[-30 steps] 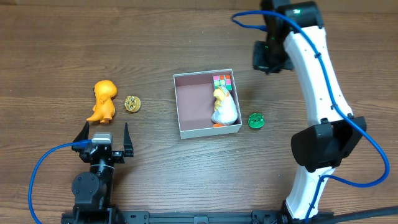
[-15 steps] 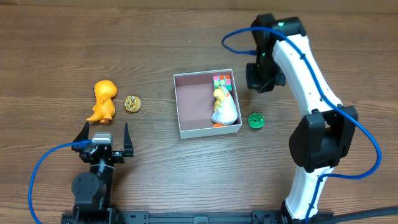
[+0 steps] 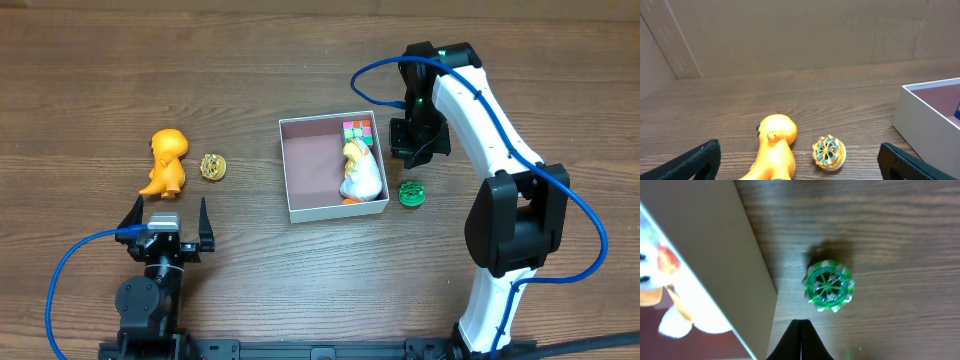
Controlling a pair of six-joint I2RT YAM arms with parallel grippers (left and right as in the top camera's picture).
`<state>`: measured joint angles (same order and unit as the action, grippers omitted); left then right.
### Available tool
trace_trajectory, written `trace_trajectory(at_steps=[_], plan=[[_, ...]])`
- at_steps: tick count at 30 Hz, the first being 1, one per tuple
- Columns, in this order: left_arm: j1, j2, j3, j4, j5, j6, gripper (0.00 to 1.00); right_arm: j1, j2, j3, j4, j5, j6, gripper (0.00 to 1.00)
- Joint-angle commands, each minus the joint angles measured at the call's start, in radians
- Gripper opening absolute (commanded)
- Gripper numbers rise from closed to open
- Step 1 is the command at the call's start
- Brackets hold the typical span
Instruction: Pack container
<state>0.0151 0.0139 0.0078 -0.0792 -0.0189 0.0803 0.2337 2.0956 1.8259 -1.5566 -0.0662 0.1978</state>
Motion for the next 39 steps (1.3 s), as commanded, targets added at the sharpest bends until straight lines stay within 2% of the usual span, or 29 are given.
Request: trace_trajectory(at_steps=[1,12,22,30,39], plan=[[0.006,-0.003,-0.003,0.003,0.015,-0.006,1.0,0.007,-0.002,-0.007,-0.026,-0.044,0.003,0.04],[0.006,-0.003,-0.003,0.003,0.015,-0.006,1.0,0.075,-0.002,-0.007,-0.028,-0.04,0.005,0.04],[0.006,-0.003,-0.003,0.002,0.015,-0.006,1.0,0.079,-0.002,-0.008,-0.019,-0.04,0.011,0.04],[0.006,-0.003,-0.003,0.003,0.015,-0.006,1.0,0.079,-0.002,-0.119,0.051,-0.041,0.011,0.04],[0.006,-0.003,-0.003,0.003,0.015,-0.006,1.0,0.079,-0.002,-0.127,0.055,-0.082,0.011,0.04]])
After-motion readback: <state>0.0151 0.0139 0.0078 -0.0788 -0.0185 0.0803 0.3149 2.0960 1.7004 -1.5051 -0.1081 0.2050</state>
